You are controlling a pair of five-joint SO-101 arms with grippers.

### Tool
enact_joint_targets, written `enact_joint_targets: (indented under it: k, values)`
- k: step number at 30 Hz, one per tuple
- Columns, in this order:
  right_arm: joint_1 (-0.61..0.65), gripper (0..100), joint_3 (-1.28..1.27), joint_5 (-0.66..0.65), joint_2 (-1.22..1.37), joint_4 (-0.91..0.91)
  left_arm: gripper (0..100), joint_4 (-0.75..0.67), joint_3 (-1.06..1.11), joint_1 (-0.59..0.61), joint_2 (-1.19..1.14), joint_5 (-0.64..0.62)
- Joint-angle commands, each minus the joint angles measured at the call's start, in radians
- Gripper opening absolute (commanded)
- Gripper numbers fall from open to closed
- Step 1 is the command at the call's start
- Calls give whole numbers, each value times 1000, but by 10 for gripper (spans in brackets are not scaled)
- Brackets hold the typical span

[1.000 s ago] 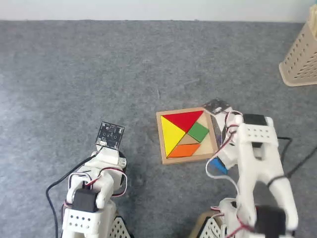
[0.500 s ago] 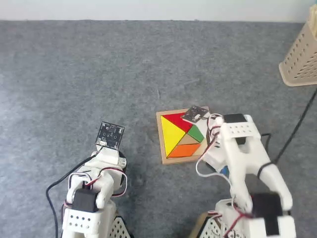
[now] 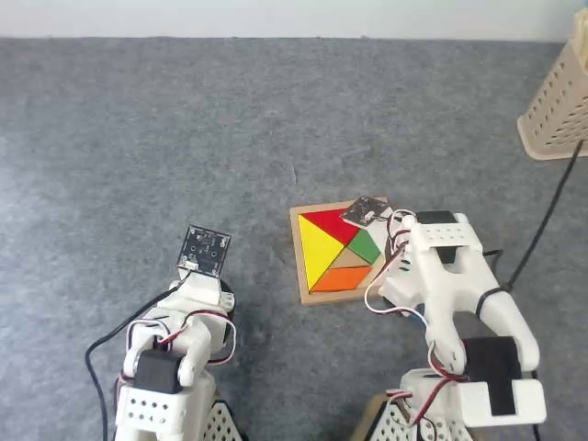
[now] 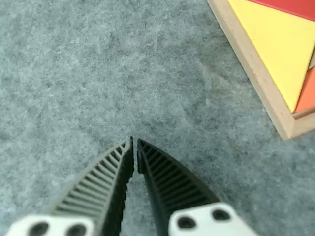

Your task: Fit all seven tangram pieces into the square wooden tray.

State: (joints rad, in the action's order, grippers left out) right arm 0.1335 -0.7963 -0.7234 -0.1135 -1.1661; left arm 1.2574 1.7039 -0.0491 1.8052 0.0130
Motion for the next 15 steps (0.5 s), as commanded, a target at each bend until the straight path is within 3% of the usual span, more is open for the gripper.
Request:
enact_joint_targets:
  k: [1, 7, 15]
  values:
    - [-1, 115, 38, -18, -2, 30, 12, 6, -19, -6, 21, -8]
    - [-7, 9, 38, -20, -8, 21, 12, 6, -19, -6, 21, -8]
    - [-42, 8, 178, -20, -22, -159, 12, 6, -19, -6, 21, -8]
